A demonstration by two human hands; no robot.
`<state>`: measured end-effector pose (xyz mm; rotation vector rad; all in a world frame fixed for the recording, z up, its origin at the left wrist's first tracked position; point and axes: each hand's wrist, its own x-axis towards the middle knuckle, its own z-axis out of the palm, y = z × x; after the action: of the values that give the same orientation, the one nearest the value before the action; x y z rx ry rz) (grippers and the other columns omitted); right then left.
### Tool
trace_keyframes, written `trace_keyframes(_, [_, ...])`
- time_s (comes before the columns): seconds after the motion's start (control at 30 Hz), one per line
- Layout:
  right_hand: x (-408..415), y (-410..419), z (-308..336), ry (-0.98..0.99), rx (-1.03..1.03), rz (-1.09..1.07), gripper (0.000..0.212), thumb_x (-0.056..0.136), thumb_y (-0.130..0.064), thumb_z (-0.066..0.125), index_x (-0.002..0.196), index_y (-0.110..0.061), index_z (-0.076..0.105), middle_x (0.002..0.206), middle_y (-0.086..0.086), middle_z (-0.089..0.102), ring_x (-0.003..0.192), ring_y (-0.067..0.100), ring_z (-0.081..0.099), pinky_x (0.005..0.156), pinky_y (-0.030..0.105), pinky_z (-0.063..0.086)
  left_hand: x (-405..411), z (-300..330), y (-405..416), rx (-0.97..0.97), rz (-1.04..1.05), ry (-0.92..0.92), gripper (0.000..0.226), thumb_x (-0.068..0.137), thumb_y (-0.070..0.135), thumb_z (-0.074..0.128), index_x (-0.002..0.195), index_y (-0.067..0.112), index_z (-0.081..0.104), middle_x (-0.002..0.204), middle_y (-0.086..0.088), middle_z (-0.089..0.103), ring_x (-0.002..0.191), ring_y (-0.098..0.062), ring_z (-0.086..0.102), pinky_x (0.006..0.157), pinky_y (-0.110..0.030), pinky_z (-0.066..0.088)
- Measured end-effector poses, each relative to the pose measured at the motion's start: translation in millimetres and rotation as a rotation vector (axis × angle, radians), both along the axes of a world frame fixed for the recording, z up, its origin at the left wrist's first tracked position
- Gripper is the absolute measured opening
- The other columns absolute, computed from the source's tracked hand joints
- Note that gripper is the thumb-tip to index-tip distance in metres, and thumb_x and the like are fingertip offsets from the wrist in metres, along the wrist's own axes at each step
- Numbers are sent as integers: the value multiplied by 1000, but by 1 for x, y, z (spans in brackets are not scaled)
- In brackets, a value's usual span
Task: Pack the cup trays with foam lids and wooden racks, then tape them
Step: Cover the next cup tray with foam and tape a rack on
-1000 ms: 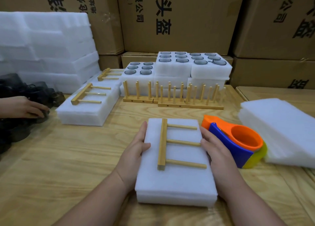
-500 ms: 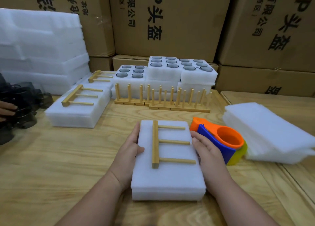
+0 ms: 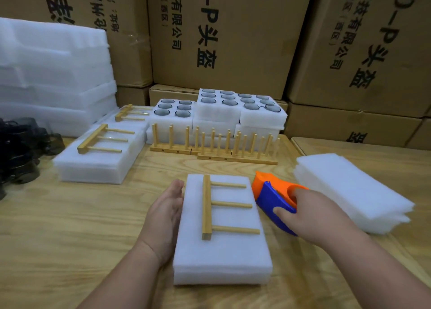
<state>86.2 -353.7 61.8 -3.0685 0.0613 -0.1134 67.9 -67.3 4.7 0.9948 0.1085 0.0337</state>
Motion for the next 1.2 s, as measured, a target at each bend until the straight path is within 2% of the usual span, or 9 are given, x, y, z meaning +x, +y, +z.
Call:
trace_keyframes(0.13, [9, 6, -6, 67, -21, -23, 41, 80, -70, 58, 82, -31, 47, 78, -10, 58, 71, 8, 55, 56, 29, 42, 24, 0, 9, -102, 127, 91, 54, 102, 4, 31, 153, 17, 42, 148, -4, 55, 135, -21, 52, 120, -41, 34])
trace_keyframes(0.33, [15, 11, -5, 103, 49, -35, 32, 84, -56, 64, 83, -28, 49, 80, -8, 59, 74, 11, 58, 60, 31, 44, 52, 1, 11, -158, 234, 49, 47, 100, 9, 38, 145, 17, 50, 125, -6, 70, 128, -20, 58, 119, -45, 35])
trace_keyframes(0.53, [5, 8, -5, -350, 247, 80, 41, 80, -49, 78, 72, -29, 43, 62, -10, 50, 56, 7, 48, 47, 26, 27, 80, -5, 20, -226, 252, 1, 36, 102, 17, 35, 122, 17, 64, 111, -5, 74, 122, -23, 63, 117, -46, 37])
trace_keyframes(0.7, [11, -2, 4, -510, 341, 392, 28, 80, -36, 82, 91, -37, 57, 90, -24, 57, 84, 2, 51, 71, 28, 39, 84, 15, 24, 35, 310, -233, 34, 101, 6, 37, 109, 18, 68, 101, -2, 75, 106, -20, 66, 97, -36, 46])
trace_keyframes(0.83, [19, -5, 7, -556, 268, 514, 33, 86, -50, 64, 107, -25, 70, 107, -15, 66, 103, 13, 58, 95, 38, 42, 65, 60, 19, 322, 170, -490, 27, 84, 22, 62, 107, 27, 75, 105, 1, 78, 104, -13, 70, 87, -21, 53])
trace_keyframes(0.93, [24, -1, 8, -588, 230, 516, 37, 87, -51, 63, 105, -20, 70, 107, -9, 68, 106, 17, 60, 103, 46, 43, 52, 82, 17, 691, 10, -613, 28, 81, 45, 69, 108, 47, 74, 117, 18, 73, 114, 0, 64, 93, -20, 49])
trace_keyframes(1.03, [28, 1, 7, -605, 226, 507, 42, 88, -54, 61, 109, -19, 70, 111, -7, 69, 110, 20, 60, 108, 43, 39, 53, 85, 22, 955, -29, -476, 29, 91, 52, 65, 117, 63, 60, 134, 36, 55, 120, 23, 44, 95, -17, 36])
trace_keyframes(1.13, [30, 8, 3, -632, 314, 468, 39, 87, -53, 63, 106, -19, 70, 106, -8, 68, 104, 19, 60, 102, 39, 41, 61, 71, 28, 953, -165, -67, 43, 100, 57, 47, 142, 58, 40, 159, 20, 32, 141, -2, 35, 103, -30, 33])
trace_keyframes(1.2, [31, 17, -4, -653, 452, 401, 26, 84, -46, 70, 95, -23, 65, 94, -9, 65, 91, 15, 57, 85, 32, 44, 66, 58, 28, 861, -233, 109, 54, 101, 60, 42, 152, 49, 32, 165, 13, 26, 149, -18, 30, 106, -37, 32])
